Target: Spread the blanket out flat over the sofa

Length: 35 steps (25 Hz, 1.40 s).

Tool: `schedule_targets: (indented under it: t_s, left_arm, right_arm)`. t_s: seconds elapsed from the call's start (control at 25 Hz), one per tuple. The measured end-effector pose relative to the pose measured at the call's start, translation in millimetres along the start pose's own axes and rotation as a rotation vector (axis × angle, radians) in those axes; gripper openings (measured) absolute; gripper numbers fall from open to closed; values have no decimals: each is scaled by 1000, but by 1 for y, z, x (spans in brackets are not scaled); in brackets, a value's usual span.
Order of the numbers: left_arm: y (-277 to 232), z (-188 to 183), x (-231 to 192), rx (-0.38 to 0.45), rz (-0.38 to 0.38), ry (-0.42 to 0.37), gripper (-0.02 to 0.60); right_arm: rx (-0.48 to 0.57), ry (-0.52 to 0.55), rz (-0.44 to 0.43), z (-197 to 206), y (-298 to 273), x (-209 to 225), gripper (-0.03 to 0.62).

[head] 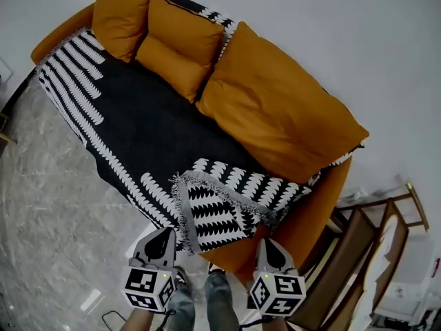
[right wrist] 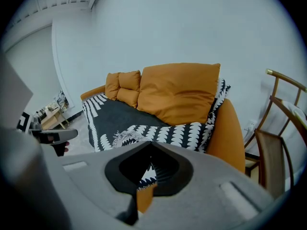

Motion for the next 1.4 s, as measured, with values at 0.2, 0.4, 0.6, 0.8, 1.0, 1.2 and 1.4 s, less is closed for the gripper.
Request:
schedule_targets:
  t_s: [0.2, 0.4, 0.6, 0.8, 1.0, 1.2, 1.4]
  left_arm:
    - [-15, 3, 7, -66, 59, -18, 6]
    - [-27, -1, 6, -100, 80, -67, 6]
    - [-43, -4, 3, -169, 128, -120, 47]
    - [-58, -9, -2, -225, 149, -168, 107]
    - [-80, -16, -13, -260, 143, -192, 156]
    - [-104, -19, -25, -288, 135, -237, 175]
    - [-133, -21, -27, -330, 163, -333, 184]
  right_arm:
    - [-9, 23, -21, 2, 0, -2, 5]
    - [-17, 19, -22, 4, -2, 2, 5]
    - [-19, 18, -6, 3, -3, 14, 5]
    - [-21, 4, 12, 2, -2, 26, 5]
    - [-29, -10, 22, 2, -4, 34, 5]
    - [-38, -18, 28, 2, -11, 40, 5]
    - [-46, -20, 31, 1, -20, 45, 5]
Point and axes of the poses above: the fingertips, and each gripper's own axes: y backward along the fingers, x to its right, z out of its underside, the point moved 6 cm from there along y, backward along the fingers, and after that the axes turned 12 degrees about y, right-handed, at the moved point
